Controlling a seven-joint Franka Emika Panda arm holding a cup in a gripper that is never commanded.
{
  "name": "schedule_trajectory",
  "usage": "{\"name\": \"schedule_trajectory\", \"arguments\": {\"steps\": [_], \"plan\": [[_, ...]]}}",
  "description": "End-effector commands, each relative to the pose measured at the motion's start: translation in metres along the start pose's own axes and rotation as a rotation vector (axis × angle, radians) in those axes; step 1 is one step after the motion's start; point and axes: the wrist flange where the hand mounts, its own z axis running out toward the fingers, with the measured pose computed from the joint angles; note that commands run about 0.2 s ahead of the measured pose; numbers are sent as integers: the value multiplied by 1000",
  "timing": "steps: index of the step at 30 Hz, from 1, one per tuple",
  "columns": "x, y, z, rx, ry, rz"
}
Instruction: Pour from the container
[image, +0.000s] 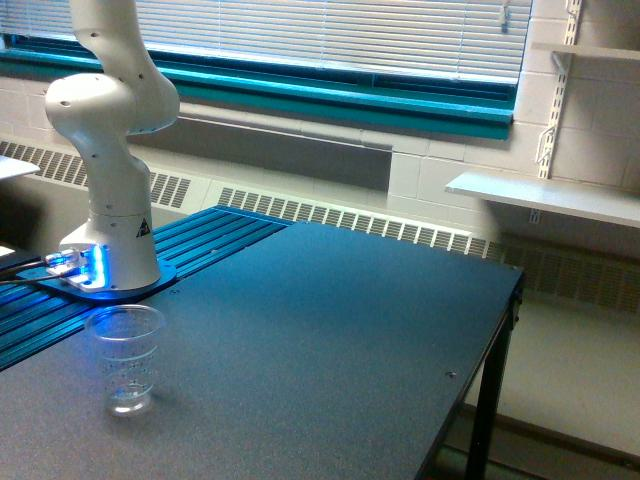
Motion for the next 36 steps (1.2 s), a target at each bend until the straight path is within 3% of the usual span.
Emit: {"name": "schedule_trajectory", "arguments": {"steps": [1, 7, 16, 24, 36], "plan": [[5, -8, -21, 6, 33, -13], [11, -3, -25, 3, 47, -3], [4, 20, -26, -37, 43, -17], [1, 77, -20, -139, 47, 2], [-3, 165, -33, -252, 62, 75]]}}
